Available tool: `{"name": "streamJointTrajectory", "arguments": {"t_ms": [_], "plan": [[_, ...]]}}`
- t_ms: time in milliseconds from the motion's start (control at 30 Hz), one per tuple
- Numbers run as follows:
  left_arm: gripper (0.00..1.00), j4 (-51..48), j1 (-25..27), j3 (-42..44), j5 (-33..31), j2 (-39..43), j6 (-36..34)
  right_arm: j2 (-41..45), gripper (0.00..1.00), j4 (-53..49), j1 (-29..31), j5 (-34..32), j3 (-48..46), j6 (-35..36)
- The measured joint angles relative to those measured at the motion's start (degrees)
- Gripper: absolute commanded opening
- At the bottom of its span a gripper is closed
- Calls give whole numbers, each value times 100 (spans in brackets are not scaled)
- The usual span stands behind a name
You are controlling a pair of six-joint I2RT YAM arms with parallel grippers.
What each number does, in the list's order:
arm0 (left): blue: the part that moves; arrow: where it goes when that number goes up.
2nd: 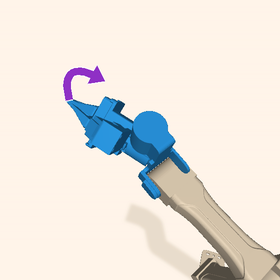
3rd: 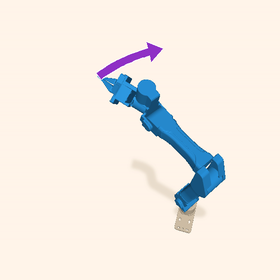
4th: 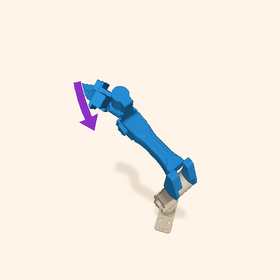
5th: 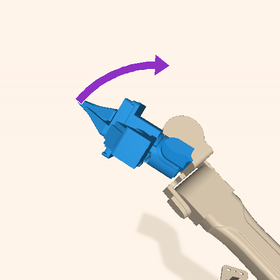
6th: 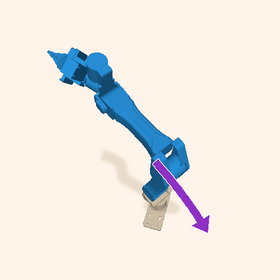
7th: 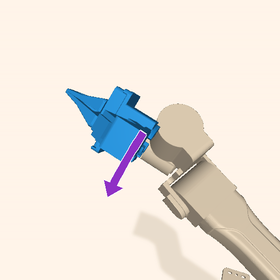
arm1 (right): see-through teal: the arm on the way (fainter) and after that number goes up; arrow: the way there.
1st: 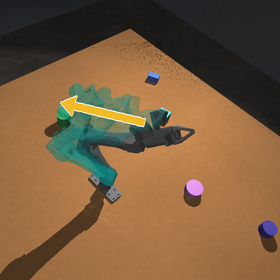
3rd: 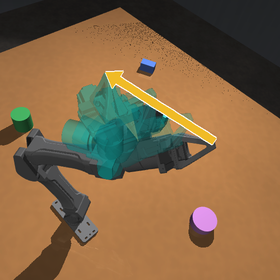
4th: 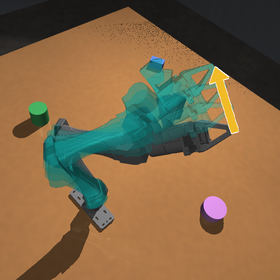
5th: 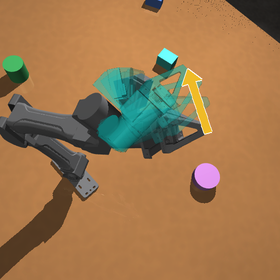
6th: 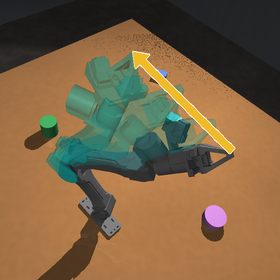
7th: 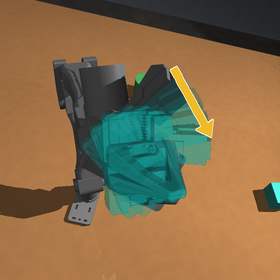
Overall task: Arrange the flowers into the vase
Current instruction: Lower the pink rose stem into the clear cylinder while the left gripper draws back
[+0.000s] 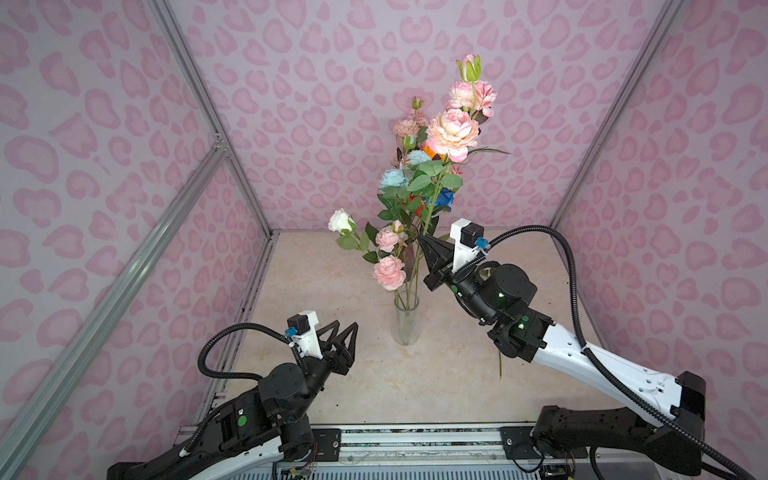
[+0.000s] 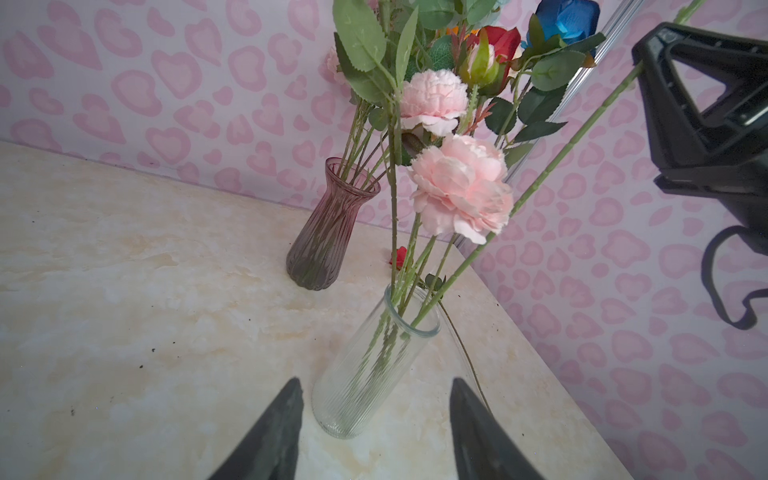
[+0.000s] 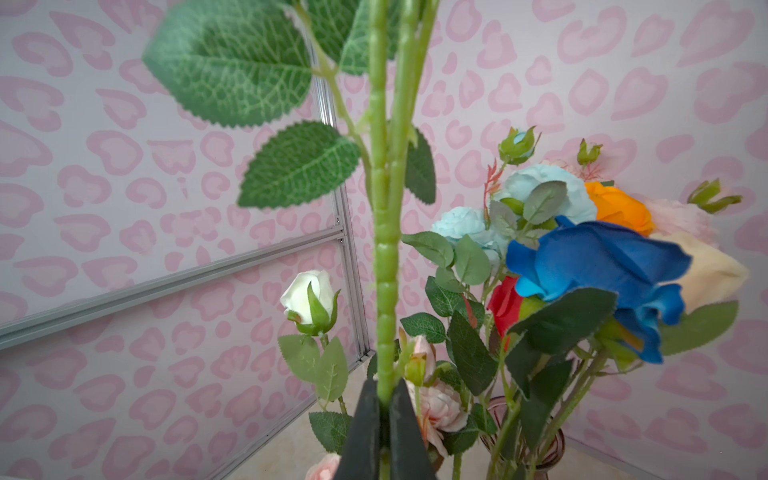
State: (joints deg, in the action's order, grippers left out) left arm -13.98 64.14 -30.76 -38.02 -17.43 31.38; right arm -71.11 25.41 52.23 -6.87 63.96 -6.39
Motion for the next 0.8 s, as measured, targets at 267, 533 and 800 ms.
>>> {"name": "streamJointTrajectory", "arguments": {"t_ms": [267,533,800], "plan": [[58,4,0,22,-37,2,0,-74,0,48,-28,-20,-313,-330],[58,4,0,42,-37,9,2,-186,0,214,-37,-59,-520,-413],[58,13,0,59,-37,9,4,-286,0,470,-37,-39,-820,-455]]}}
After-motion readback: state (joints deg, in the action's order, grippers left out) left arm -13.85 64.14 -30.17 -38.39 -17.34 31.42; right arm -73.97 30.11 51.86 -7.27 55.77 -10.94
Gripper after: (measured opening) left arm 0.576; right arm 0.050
